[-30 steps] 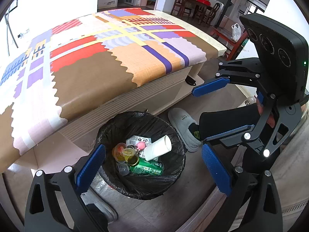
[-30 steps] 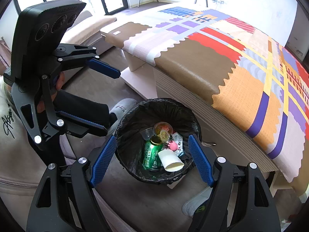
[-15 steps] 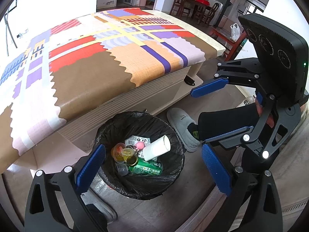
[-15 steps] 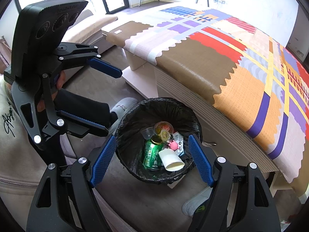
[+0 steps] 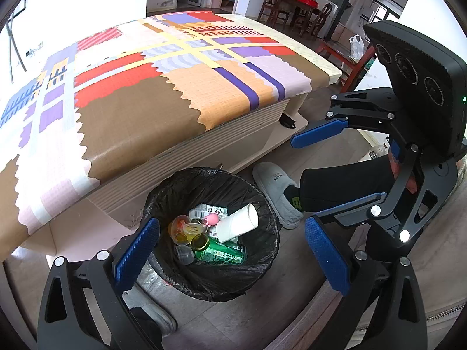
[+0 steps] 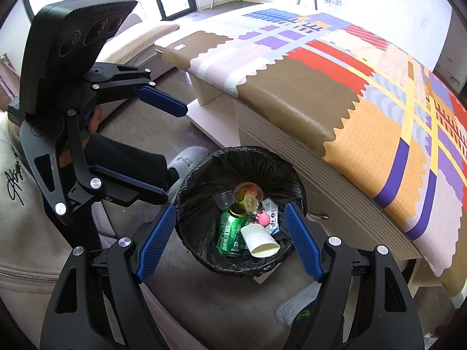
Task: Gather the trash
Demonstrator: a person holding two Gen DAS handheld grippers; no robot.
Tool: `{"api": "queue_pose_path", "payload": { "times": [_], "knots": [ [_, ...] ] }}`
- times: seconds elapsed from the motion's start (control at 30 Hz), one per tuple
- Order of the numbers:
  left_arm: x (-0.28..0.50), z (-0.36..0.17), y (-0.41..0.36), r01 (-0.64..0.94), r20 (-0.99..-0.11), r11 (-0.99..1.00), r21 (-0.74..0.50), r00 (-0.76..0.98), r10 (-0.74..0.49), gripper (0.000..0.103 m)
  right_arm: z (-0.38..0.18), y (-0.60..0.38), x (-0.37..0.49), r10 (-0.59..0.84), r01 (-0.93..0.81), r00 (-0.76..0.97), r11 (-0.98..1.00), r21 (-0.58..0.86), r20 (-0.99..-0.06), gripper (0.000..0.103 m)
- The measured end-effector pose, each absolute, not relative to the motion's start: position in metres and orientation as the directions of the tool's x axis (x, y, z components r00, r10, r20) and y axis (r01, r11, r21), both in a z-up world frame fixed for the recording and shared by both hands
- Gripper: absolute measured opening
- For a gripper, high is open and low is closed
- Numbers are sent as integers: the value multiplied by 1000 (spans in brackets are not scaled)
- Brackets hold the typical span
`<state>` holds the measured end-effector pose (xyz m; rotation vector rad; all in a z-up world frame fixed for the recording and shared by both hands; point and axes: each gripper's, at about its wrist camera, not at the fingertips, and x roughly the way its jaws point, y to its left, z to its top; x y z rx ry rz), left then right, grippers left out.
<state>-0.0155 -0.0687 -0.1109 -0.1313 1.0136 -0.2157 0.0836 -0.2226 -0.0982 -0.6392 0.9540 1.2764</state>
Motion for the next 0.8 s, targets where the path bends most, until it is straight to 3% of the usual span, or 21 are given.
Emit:
{"api": "queue_pose_path", "payload": {
  "times": [0.8],
  "knots": [
    [-16,-110,-68,118,-826,972,-203,512,-235,100,-100,-222,82,495,-973,6,202,108,-869,77]
  ]
}}
